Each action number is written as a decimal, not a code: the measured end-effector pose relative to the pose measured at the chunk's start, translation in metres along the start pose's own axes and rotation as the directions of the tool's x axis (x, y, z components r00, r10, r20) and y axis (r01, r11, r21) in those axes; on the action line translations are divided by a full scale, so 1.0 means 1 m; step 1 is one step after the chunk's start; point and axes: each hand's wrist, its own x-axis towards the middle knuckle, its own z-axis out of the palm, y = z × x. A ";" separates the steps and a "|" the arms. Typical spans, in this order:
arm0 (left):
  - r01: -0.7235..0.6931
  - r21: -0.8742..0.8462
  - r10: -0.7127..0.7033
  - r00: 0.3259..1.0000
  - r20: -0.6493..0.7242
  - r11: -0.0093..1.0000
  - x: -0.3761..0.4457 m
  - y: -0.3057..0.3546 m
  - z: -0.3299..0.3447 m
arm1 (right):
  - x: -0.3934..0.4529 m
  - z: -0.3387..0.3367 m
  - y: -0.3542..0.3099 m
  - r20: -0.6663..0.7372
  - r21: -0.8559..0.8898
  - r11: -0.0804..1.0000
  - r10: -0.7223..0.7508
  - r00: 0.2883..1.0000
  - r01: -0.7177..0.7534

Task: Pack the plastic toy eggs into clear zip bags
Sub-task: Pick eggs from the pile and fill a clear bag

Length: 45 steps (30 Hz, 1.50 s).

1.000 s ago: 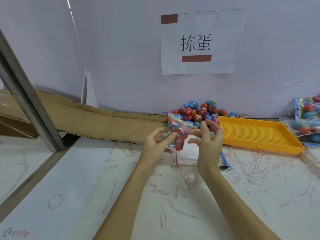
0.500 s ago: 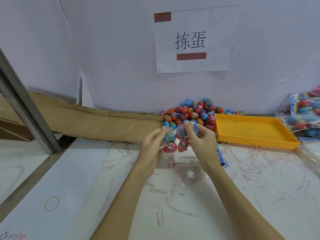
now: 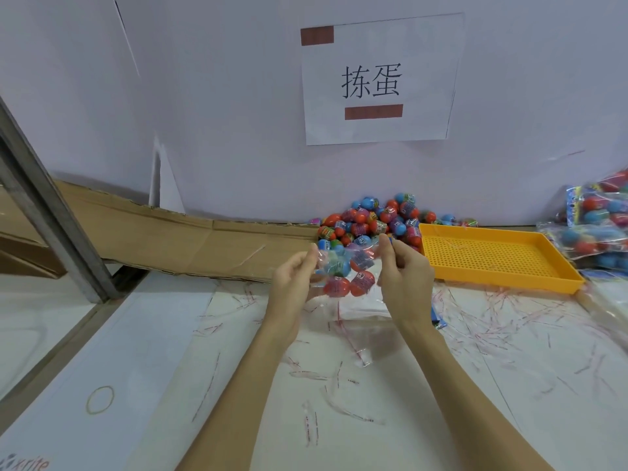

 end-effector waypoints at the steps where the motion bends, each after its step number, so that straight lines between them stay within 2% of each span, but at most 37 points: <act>1: -0.016 0.000 0.016 1.000 0.011 1.000 0.001 0.000 -0.003 | 0.001 -0.002 -0.001 0.043 0.009 0.999 0.034 0.998 -0.035; 2: -0.028 -0.016 0.029 0.999 0.016 0.999 0.001 -0.001 -0.006 | 0.002 -0.003 -0.002 0.082 0.059 0.990 0.122 0.989 -0.127; 3: -0.027 -0.048 0.027 1.000 0.009 0.998 0.002 -0.001 -0.008 | 0.004 -0.004 -0.004 0.124 0.177 0.941 0.268 0.955 -0.287; 4: -0.012 -0.098 0.011 1.000 -0.012 0.995 0.002 0.000 -0.009 | 0.006 -0.005 -0.008 0.211 0.332 0.823 0.411 0.887 -0.461; 5: 0.008 -0.158 -0.015 0.999 -0.044 0.987 0.002 0.000 -0.010 | 0.007 -0.006 -0.010 0.318 0.466 0.668 0.485 0.815 -0.580; 6: 0.026 -0.225 -0.045 0.996 -0.076 0.974 0.003 0.001 -0.010 | 0.009 -0.007 -0.011 0.405 0.537 0.552 0.495 0.769 -0.638; 7: 0.042 -0.292 -0.072 0.993 -0.094 0.956 0.004 0.003 -0.010 | 0.011 -0.008 -0.012 0.457 0.547 0.512 0.480 0.749 -0.662; 8: 0.057 -0.354 -0.096 0.991 -0.096 0.934 0.005 0.004 -0.009 | 0.011 -0.007 -0.013 0.492 0.525 0.523 0.458 0.741 -0.671; 10: 0.065 -0.435 -0.117 0.989 -0.094 0.898 0.007 0.004 -0.008 | 0.005 -0.003 -0.014 0.561 0.412 0.620 0.405 0.722 -0.668; 13: 0.046 -0.423 -0.102 0.989 -0.111 0.905 0.007 0.002 -0.006 | -0.008 0.005 -0.012 0.637 0.249 0.798 0.292 0.714 -0.549; 15: 0.019 -0.352 -0.074 0.987 -0.143 0.936 0.006 0.001 -0.006 | -0.011 0.008 -0.012 0.627 0.266 0.818 0.256 0.736 -0.511; 18: -0.007 -0.354 -0.046 0.989 -0.143 0.935 0.005 0.001 -0.008 | -0.009 0.007 -0.015 0.655 0.280 0.808 0.233 0.719 -0.518; 22: -0.030 -0.299 -0.011 0.991 -0.136 0.954 0.005 0.001 -0.008 | -0.008 0.004 -0.012 0.620 0.207 0.883 0.216 0.755 -0.422; 25: -0.046 -0.232 0.005 0.985 -0.175 0.972 0.006 -0.002 -0.007 | -0.005 0.001 -0.010 0.618 0.148 0.910 0.220 0.754 -0.387; 29: 0.017 -0.369 -0.068 0.990 -0.124 0.929 0.010 -0.001 -0.007 | -0.003 0.000 -0.006 0.667 0.125 0.915 0.208 0.715 -0.383; 30: 0.028 -0.359 -0.068 0.993 -0.100 0.933 0.010 -0.001 -0.009 | -0.003 0.000 -0.005 0.683 0.132 0.903 0.215 0.698 -0.408; 33: 0.024 -0.188 -0.034 0.998 -0.051 0.982 0.009 -0.004 -0.013 | -0.001 -0.002 -0.001 0.723 0.147 0.873 0.225 0.653 -0.464; 36: 0.001 -0.192 -0.033 0.986 -0.161 0.981 0.013 -0.007 -0.018 | 0.003 -0.005 0.003 0.739 0.170 0.843 0.233 0.632 -0.510; 39: -0.072 -0.101 0.052 0.982 -0.184 0.992 0.017 -0.007 -0.023 | 0.008 -0.008 0.006 0.733 0.179 0.822 0.255 0.630 -0.541; 43: -0.104 0.021 0.106 0.986 -0.125 0.994 0.016 -0.008 -0.019 | 0.010 -0.012 0.007 0.736 0.159 0.806 0.288 0.612 -0.571; 45: -0.118 0.024 0.120 0.987 -0.106 0.993 0.015 -0.009 -0.018 | 0.011 -0.018 0.005 0.709 0.168 0.817 0.288 0.644 -0.551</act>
